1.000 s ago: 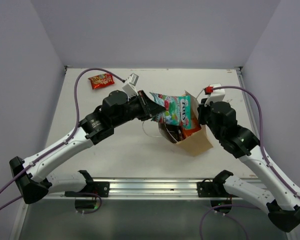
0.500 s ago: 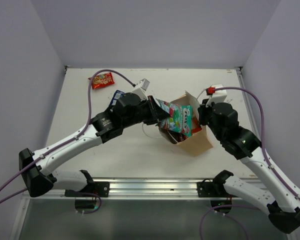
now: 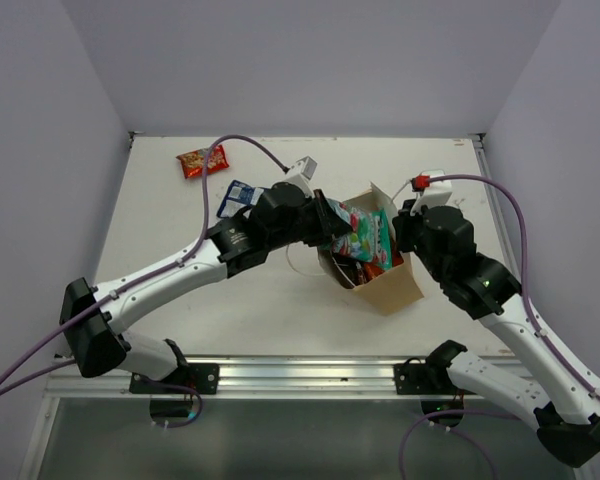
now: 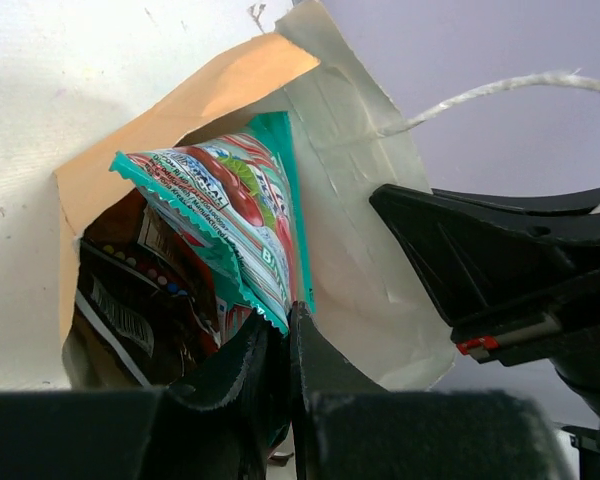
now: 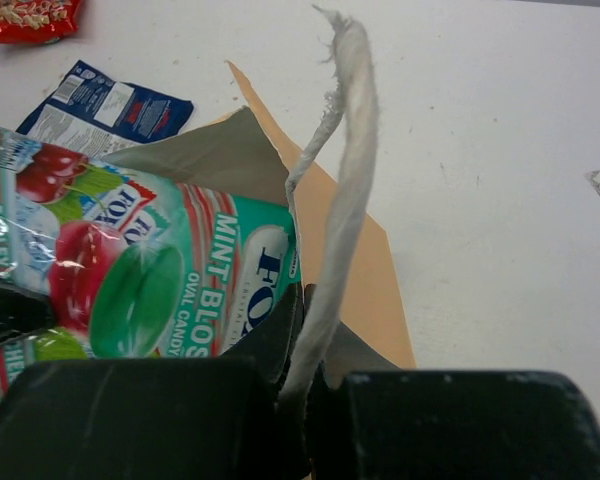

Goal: Place the snacks into the paper bag
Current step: Place the snack in the paper bag, then pick up the snack from the center of the board.

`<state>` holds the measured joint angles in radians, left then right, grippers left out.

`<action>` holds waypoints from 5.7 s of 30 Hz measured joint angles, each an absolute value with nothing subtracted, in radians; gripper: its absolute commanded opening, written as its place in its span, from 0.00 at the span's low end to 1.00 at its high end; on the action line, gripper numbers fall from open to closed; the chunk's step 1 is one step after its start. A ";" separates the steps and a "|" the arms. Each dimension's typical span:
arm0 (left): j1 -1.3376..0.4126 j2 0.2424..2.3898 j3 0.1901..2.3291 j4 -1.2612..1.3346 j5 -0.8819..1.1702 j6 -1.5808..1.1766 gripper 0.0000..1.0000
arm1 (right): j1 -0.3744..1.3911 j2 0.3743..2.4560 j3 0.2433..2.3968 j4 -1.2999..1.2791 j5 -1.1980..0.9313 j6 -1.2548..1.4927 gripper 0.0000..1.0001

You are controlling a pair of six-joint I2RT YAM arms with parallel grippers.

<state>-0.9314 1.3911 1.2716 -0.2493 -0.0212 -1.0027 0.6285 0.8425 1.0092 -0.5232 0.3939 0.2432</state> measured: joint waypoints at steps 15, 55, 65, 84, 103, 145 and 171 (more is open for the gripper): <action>-0.991 1.493 1.360 -0.209 -0.028 -1.003 0.09 | 0.628 0.836 1.005 -0.512 0.331 0.244 0.00; -1.013 1.353 1.314 -0.214 -0.155 -0.855 0.82 | 0.628 0.817 0.984 -0.505 0.305 0.192 0.00; -0.921 1.144 1.247 -0.358 -0.304 -0.771 1.00 | 0.628 0.783 0.954 -0.496 0.298 0.164 0.00; -0.416 1.169 0.915 -0.340 -0.195 -0.710 1.00 | 0.628 0.746 0.908 -0.477 0.292 0.106 0.00; 0.104 1.612 1.087 -0.114 0.157 -0.713 0.95 | 0.628 0.746 0.891 -0.451 0.234 0.075 0.00; 0.262 2.442 1.696 0.250 0.564 -0.878 0.30 | 0.628 0.818 0.910 -0.457 0.217 0.033 0.00; 0.236 1.957 1.443 0.140 0.473 -0.442 0.00 | 0.628 0.847 1.021 -0.569 0.212 -0.012 0.00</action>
